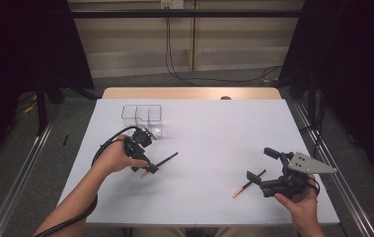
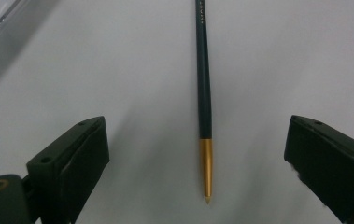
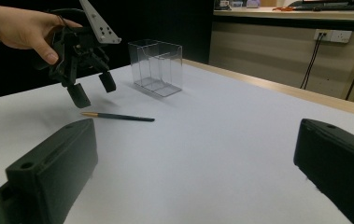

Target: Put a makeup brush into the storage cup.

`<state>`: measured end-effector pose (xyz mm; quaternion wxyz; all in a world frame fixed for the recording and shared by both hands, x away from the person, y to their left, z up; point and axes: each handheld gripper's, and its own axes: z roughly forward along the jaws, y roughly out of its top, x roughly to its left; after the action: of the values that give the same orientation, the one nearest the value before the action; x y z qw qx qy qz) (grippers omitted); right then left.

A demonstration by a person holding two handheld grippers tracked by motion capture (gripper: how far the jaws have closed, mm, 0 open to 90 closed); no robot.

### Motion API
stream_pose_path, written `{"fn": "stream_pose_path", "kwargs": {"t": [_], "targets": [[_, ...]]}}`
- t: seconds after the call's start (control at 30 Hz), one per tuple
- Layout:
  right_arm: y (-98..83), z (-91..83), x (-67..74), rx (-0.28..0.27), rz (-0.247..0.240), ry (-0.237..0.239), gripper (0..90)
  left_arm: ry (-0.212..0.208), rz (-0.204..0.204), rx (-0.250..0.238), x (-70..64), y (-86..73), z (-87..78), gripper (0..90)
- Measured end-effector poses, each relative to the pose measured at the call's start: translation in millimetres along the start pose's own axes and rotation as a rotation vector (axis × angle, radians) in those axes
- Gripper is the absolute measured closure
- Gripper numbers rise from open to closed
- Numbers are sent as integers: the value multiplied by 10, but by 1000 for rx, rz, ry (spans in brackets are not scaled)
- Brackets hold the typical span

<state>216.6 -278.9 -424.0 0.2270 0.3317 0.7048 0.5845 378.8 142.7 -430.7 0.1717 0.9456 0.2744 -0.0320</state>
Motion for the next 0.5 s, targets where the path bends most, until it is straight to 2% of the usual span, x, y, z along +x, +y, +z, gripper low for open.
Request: {"fn": "stream_pose_path", "kwargs": {"t": [0.13, 0.27, 0.33, 0.5], "targets": [[1, 2, 1, 1, 0, 1, 0, -1, 10, 31, -7, 23, 0, 129], [-1, 0, -1, 1, -1, -2, 0, -5, -4, 44, -23, 32, 20, 200], [-2, -1, -1, -1, 1, -1, 0, -10, 3, 58, -25, 37, 25, 238], [-2, -6, 0, -1, 0, -5, 0, -11, 1, 63, -30, 43, 26, 300]]}}
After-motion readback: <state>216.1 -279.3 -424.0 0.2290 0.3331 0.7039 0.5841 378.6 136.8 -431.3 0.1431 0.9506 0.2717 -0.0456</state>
